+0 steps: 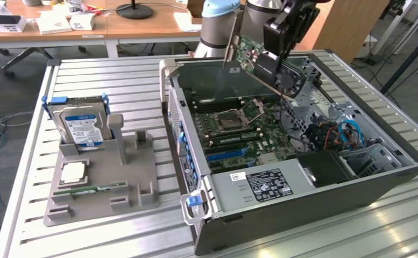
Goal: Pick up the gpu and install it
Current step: 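Insert the gpu into the slot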
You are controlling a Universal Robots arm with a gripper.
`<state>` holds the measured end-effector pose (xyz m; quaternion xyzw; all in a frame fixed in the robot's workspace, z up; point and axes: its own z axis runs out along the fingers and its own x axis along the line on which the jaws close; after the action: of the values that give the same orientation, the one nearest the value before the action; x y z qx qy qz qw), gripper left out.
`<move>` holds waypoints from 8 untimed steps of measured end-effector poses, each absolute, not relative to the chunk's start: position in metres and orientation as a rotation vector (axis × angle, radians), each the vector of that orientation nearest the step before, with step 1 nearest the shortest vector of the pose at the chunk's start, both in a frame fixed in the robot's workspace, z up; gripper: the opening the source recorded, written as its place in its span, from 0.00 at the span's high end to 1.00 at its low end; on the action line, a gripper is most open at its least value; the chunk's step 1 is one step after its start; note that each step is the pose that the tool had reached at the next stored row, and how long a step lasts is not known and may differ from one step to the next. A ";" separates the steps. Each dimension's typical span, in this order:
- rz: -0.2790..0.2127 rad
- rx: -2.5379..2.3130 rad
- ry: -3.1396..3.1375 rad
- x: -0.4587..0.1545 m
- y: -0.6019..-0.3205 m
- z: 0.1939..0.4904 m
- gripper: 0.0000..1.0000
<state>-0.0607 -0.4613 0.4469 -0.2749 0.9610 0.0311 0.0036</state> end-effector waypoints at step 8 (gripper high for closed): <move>0.098 -1.082 2.945 -0.061 -0.461 0.446 0.74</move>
<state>-0.0607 -0.4614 0.4463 -0.3446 0.9382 0.0313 0.0014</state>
